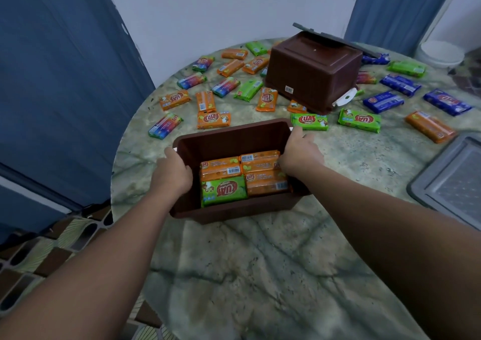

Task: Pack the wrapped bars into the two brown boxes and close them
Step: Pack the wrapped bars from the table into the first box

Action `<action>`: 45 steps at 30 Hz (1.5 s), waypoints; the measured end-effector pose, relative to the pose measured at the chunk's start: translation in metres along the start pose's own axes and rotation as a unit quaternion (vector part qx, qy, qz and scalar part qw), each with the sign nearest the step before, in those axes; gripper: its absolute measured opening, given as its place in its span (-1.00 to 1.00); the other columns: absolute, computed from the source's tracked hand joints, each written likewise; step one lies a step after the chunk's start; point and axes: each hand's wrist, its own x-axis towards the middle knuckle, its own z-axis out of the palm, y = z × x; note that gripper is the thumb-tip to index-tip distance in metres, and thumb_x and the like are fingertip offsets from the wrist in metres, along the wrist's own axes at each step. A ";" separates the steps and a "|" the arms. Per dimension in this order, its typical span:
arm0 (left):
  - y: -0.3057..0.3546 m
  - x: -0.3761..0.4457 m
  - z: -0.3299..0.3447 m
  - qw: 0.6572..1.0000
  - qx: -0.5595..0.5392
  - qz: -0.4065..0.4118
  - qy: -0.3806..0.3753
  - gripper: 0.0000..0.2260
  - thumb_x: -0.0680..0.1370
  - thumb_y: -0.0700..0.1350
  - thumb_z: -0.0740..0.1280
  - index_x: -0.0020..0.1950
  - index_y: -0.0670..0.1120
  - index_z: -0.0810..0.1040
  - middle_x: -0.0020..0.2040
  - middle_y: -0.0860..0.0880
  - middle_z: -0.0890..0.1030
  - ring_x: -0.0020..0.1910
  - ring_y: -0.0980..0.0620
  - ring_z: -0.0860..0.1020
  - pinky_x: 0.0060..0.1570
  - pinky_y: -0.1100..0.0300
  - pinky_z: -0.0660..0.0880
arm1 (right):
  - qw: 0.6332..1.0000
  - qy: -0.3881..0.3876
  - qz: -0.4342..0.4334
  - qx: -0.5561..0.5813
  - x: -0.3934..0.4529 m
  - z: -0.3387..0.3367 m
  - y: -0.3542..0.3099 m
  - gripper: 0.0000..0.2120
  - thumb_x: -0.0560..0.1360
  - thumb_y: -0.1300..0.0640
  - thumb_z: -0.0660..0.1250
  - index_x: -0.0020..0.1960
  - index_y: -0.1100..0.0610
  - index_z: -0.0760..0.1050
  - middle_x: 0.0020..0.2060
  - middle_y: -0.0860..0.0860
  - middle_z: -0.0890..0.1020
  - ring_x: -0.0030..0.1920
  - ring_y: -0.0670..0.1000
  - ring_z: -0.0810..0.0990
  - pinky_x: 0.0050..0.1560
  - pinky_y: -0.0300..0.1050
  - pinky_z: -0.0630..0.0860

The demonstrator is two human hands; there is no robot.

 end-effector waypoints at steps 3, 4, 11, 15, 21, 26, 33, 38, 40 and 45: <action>-0.015 0.017 -0.005 1.000 0.005 0.000 0.004 -0.61 0.61 -0.07 0.31 0.33 -0.20 0.26 0.20 -0.32 0.53 0.16 -0.33 0.55 -0.08 -0.04 0.41 | 1.000 0.005 -0.002 -0.005 0.001 0.008 -0.018 -0.45 0.53 0.18 0.41 0.42 0.13 0.22 0.32 0.24 0.40 0.31 0.29 0.49 0.17 0.13 0.50; -0.021 0.023 -0.007 1.000 0.003 0.001 0.003 -0.61 0.61 -0.07 0.31 0.33 -0.20 0.27 0.19 -0.31 0.54 0.16 -0.33 0.55 -0.08 -0.04 0.42 | 1.000 0.005 -0.003 -0.007 0.002 0.012 -0.025 -0.45 0.54 0.18 0.40 0.42 0.13 0.22 0.33 0.24 0.40 0.31 0.29 0.49 0.17 0.11 0.50; -0.058 0.055 -0.028 1.000 -0.002 -0.008 -0.007 -0.60 0.61 -0.07 0.31 0.36 -0.17 0.26 0.24 -0.30 0.51 0.18 -0.33 0.53 -0.02 -0.06 0.43 | 1.000 -0.001 -0.004 -0.024 0.004 0.032 -0.076 -0.45 0.55 0.18 0.38 0.44 0.14 0.21 0.33 0.22 0.38 0.28 0.28 0.50 0.14 0.10 0.50; -0.076 0.072 -0.039 1.000 0.013 0.000 -0.008 -0.56 0.62 -0.06 0.32 0.39 -0.18 0.23 0.27 -0.30 0.50 0.22 -0.34 0.52 0.09 -0.14 0.47 | 1.000 -0.005 -0.006 -0.010 0.003 0.045 -0.100 -0.44 0.56 0.20 0.35 0.48 0.16 0.19 0.33 0.24 0.37 0.26 0.28 0.52 0.15 0.11 0.53; -0.106 0.097 -0.055 0.999 0.031 0.006 -0.010 -0.54 0.63 -0.07 0.30 0.42 -0.23 0.22 0.27 -0.33 0.48 0.22 -0.36 0.51 0.04 -0.12 0.44 | 1.000 0.000 -0.007 -0.001 0.000 0.064 -0.139 -0.48 0.56 0.21 0.35 0.44 0.17 0.21 0.31 0.25 0.39 0.29 0.30 0.50 0.20 0.11 0.50; -0.118 0.113 -0.059 1.000 0.017 0.012 -0.008 -0.52 0.62 -0.09 0.30 0.44 -0.23 0.21 0.27 -0.34 0.48 0.21 -0.36 0.51 0.05 -0.15 0.46 | 1.000 0.013 0.002 -0.014 -0.001 0.072 -0.159 -0.51 0.56 0.17 0.37 0.39 0.17 0.23 0.31 0.24 0.40 0.27 0.29 0.52 0.08 0.06 0.48; -0.114 0.110 -0.072 0.997 0.060 0.042 0.002 -0.42 0.58 0.10 0.28 0.48 -0.15 0.20 0.38 -0.20 0.27 0.31 -0.24 0.34 0.08 -0.09 0.41 | 0.999 0.015 0.037 -0.002 -0.004 0.066 -0.165 -0.34 0.53 -0.04 0.37 0.50 0.18 0.20 0.42 0.22 0.29 0.45 0.28 0.27 0.39 0.16 0.32; -0.083 0.119 -0.095 0.978 -0.024 0.146 0.148 -0.48 0.59 0.12 0.22 0.42 -0.18 0.33 0.31 -0.23 0.35 0.27 -0.24 0.33 0.20 -0.07 0.35 | 0.991 0.126 -0.035 0.003 0.011 0.055 -0.180 -0.48 0.59 -0.13 0.20 0.45 0.12 0.28 0.37 0.20 0.30 0.40 0.27 0.27 0.41 0.17 0.22; -0.061 0.127 -0.106 0.979 -0.038 0.157 0.123 -0.59 0.60 0.11 0.21 0.34 -0.13 0.41 0.26 -0.19 0.42 0.25 -0.22 0.38 0.18 -0.08 0.38 | 0.988 0.124 -0.092 0.001 0.023 0.048 -0.188 -0.50 0.61 -0.14 0.20 0.45 0.07 0.31 0.36 0.18 0.33 0.38 0.26 0.28 0.41 0.15 0.24; -0.032 0.149 -0.113 0.981 -0.031 0.187 0.034 -0.83 0.60 0.00 0.18 -0.07 -0.02 0.53 -0.12 -0.01 0.58 -0.13 -0.07 0.54 -0.20 0.06 0.43 | 0.984 0.041 -0.176 -0.003 0.053 0.042 -0.206 -0.62 0.61 -0.10 0.27 0.38 -0.01 0.45 0.36 0.15 0.42 0.37 0.21 0.39 0.36 0.14 0.39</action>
